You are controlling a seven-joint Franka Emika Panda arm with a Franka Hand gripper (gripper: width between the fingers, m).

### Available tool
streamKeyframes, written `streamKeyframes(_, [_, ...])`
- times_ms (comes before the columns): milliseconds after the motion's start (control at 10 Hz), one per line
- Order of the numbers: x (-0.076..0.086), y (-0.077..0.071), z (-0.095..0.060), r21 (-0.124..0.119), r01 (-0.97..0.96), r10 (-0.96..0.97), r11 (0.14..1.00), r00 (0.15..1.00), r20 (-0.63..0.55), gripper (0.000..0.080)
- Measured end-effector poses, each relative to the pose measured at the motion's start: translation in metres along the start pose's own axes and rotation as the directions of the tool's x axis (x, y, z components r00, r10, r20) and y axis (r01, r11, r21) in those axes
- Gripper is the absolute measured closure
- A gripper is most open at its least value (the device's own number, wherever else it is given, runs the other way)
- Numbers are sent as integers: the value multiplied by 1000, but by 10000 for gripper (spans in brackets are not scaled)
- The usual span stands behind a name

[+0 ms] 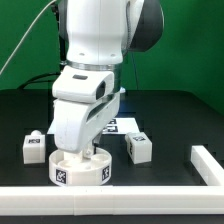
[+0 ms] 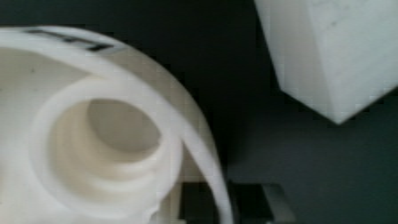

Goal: Assemble stool

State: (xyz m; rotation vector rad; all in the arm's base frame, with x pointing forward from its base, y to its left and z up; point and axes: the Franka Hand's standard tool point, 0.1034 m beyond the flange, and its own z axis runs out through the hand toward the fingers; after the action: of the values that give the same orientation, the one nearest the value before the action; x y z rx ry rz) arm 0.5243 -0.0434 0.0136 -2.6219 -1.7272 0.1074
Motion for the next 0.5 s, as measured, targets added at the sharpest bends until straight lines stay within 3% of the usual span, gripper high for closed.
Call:
streamKeyframes(200, [2, 0, -1, 1, 0, 0, 1000, 1000, 1, 769])
streamKeyframes(500, [36, 1, -6, -3, 49, -49, 999, 999, -7, 768])
